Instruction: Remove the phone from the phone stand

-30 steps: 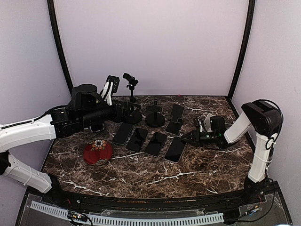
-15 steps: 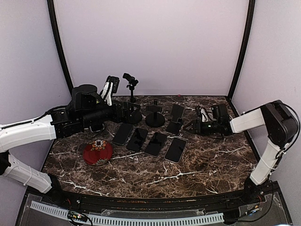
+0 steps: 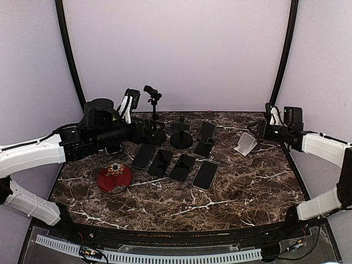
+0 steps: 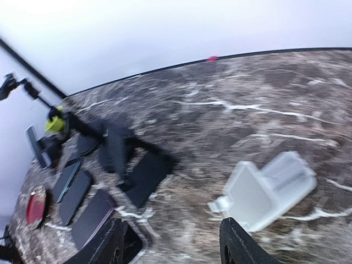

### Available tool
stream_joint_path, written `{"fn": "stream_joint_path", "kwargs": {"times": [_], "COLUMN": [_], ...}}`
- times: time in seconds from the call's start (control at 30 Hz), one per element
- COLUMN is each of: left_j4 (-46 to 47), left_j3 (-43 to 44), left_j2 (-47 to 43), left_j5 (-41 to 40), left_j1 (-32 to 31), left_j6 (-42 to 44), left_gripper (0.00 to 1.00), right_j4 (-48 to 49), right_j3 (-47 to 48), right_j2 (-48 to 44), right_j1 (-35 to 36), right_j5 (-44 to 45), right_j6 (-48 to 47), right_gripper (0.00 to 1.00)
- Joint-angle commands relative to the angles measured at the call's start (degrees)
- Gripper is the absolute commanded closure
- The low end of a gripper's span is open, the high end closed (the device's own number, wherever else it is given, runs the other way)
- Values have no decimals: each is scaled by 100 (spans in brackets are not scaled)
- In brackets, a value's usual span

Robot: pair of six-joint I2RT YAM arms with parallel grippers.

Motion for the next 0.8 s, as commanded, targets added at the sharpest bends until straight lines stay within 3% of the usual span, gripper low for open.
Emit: {"fn": "stream_joint_path", "kwargs": {"times": [0.0,0.43,0.77], "left_j4": [131,87,74], "left_j3": [-1,-52,-31], "left_j2": [-66,-148,-128], "left_j5": [94,90,114], "left_j1": [-16,-22,-18], "left_j6": [42,48,42], "left_gripper": [1,1,1], "right_j4": [-150,875,1286], "right_j3": [-190,-273,-81], "right_j2": [195,1344,2044], "right_j1": [-471,-645,-651], "right_j5": [161,184,-308], "right_j6": [-281,-16,-88], "right_gripper": [41,46,60]}}
